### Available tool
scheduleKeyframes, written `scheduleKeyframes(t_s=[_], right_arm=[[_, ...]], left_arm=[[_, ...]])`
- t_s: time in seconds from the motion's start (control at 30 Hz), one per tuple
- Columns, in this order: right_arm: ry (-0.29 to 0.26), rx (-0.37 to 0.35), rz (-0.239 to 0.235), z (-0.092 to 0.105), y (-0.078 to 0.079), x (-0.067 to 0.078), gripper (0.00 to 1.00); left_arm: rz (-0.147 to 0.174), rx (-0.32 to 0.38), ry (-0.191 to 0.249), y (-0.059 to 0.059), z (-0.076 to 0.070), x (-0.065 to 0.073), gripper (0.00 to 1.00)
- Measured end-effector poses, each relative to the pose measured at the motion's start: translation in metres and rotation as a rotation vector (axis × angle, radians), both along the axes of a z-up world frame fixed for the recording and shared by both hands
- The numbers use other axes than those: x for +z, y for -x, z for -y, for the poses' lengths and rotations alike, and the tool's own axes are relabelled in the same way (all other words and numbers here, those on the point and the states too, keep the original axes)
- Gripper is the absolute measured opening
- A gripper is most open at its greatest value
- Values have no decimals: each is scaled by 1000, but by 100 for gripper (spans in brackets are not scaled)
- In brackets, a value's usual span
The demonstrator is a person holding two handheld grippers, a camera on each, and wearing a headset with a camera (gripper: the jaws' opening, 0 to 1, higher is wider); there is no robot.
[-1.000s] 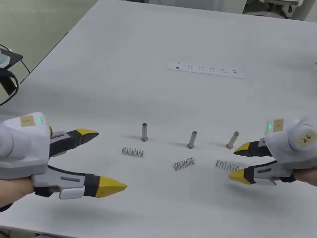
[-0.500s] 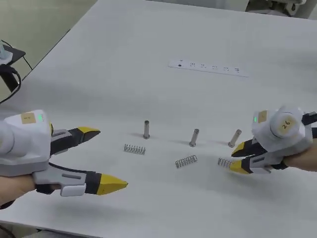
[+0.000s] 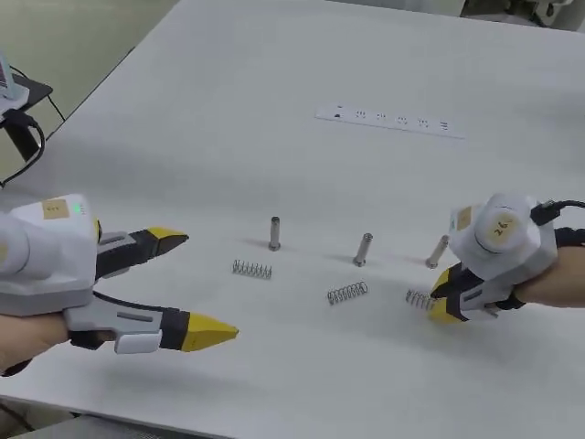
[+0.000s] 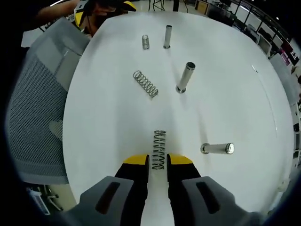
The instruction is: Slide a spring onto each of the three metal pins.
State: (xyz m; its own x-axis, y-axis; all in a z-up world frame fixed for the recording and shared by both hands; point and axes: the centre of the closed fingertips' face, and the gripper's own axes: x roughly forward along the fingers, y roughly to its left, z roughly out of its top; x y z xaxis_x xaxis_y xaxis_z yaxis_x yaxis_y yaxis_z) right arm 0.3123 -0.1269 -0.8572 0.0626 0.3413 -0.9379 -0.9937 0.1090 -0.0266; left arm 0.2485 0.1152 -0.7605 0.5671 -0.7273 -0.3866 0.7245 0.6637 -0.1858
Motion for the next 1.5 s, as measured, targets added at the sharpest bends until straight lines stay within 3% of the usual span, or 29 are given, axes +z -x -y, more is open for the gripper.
scheduleKeyframes(t_s=[0.4,0.7,1.0,1.13,1.3,1.5], right_arm=[[-9,25,4,-1,1,1,8],[-45,19,8,-5,7,22,8],[-80,59,35,-19,22,44,8],[-94,74,32,-26,29,50,8],[-104,90,27,-37,35,55,8],[-113,115,32,-47,40,62,8]], left_arm=[[3,-13,-1,1,4,1,85],[11,-36,-10,1,12,4,85],[41,-111,-13,-3,38,7,85],[39,-155,-16,-1,50,3,84],[41,-204,-22,-1,65,0,81],[52,-246,4,-6,84,5,73]])
